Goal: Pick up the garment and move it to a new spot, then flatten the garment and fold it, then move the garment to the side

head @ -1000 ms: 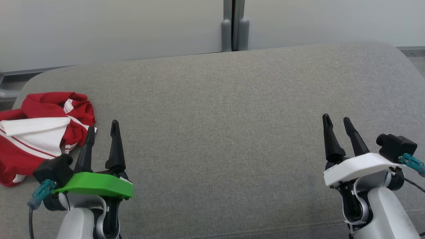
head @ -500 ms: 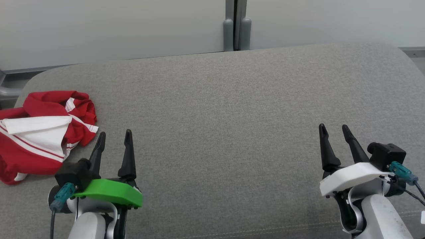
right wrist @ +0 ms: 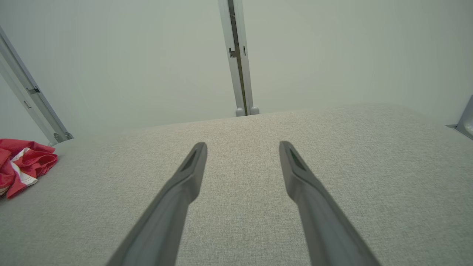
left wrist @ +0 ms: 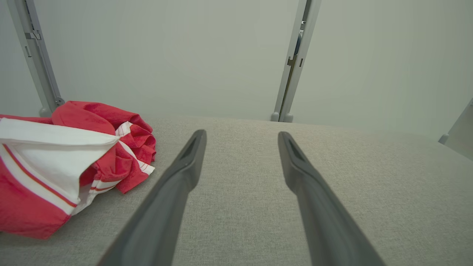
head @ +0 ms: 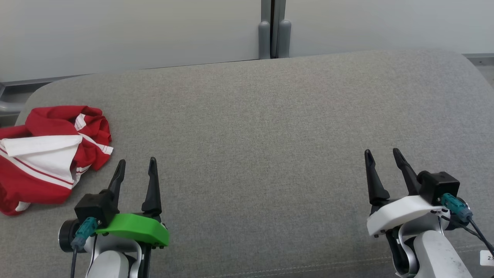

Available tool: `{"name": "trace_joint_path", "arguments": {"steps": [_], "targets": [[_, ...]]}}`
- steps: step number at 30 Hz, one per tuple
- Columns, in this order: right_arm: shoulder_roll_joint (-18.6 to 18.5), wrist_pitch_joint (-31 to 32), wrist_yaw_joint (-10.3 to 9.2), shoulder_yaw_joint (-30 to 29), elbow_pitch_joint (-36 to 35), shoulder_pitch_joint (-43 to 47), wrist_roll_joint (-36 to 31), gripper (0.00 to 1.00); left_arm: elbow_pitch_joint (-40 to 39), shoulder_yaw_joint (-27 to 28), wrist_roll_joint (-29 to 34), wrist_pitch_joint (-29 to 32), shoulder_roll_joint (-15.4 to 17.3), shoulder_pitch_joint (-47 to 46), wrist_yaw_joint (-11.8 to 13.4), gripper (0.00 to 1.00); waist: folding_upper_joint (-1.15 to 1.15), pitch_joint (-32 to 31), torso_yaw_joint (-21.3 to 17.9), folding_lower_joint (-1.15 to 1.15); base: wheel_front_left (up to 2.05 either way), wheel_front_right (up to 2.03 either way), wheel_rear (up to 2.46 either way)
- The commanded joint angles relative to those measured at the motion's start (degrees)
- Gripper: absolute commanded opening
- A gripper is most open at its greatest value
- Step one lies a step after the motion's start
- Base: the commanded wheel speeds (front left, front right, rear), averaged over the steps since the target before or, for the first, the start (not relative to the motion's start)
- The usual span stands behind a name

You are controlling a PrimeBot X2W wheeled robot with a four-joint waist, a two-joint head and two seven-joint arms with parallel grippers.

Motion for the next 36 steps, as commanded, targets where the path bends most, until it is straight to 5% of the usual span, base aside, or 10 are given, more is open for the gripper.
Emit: {"name": "trace_joint_path", "arguments": {"steps": [1, 36], "targets": [[0.04, -0.64, 0.03, 0.25, -0.07, 0.48, -1.51, 1.0, 0.23, 0.23, 1.16, -0.63, 0.06, 0.1, 0.42, 1.0, 0.0, -0.02, -0.03, 0.0, 0.0, 0.0, 0.0], [0.94, -4.13, 0.03, 0.07, 1.12, 2.97, -7.69, 1.0, 4.3, -0.29, 7.79, -3.45, -0.46, 1.56, 2.15, 1.0, 0.0, -0.36, 0.14, 0.0, 0.0, 0.0, 0.0]]}}
